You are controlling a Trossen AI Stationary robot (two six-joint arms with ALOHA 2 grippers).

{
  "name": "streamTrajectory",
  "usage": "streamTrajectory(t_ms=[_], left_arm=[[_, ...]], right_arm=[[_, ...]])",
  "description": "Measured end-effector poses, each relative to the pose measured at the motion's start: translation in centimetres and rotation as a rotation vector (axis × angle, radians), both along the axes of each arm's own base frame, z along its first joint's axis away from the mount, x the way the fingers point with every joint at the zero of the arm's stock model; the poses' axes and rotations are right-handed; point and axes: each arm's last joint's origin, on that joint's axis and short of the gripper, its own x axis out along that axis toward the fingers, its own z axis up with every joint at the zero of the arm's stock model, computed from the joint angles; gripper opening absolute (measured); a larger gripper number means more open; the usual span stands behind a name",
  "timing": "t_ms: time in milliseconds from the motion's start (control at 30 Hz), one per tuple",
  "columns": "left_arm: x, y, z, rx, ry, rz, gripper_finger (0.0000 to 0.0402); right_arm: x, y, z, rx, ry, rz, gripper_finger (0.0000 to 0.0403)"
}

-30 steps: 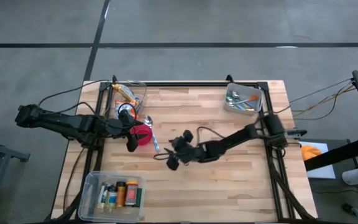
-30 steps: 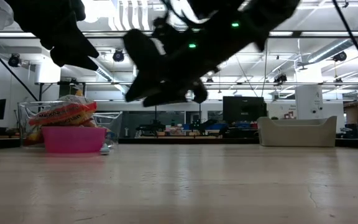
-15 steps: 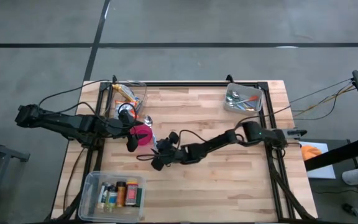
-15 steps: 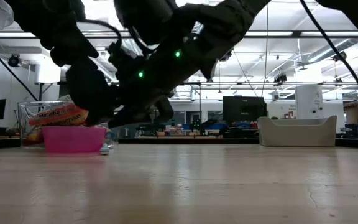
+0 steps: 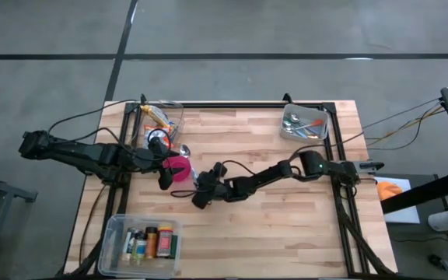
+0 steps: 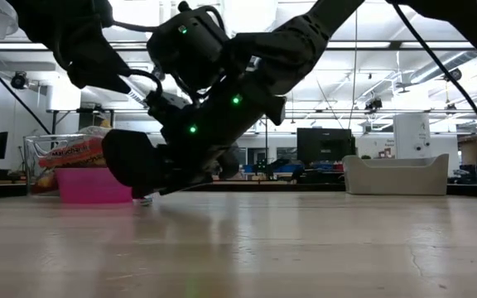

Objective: Pick & Place Food Item
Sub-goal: Put the blue patterned spoon into the gray bin

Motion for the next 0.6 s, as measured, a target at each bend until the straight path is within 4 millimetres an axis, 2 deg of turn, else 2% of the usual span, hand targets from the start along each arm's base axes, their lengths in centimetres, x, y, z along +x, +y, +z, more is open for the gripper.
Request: streamTrajectory(t_ms=[300,600], left_arm=[[0.0,0.0,0.0,0.000,0.001,0.000,0.0298],[0.0,0.0,0.0,0.000,0.000,0.000,0.0298]], right_arm=[[-1.3,-0.5,0.2,-0.043,0.135,-0.080,0.0207],[-2.6,-1.4,1.4,-0.066,0.253,-0.113,0.0207]])
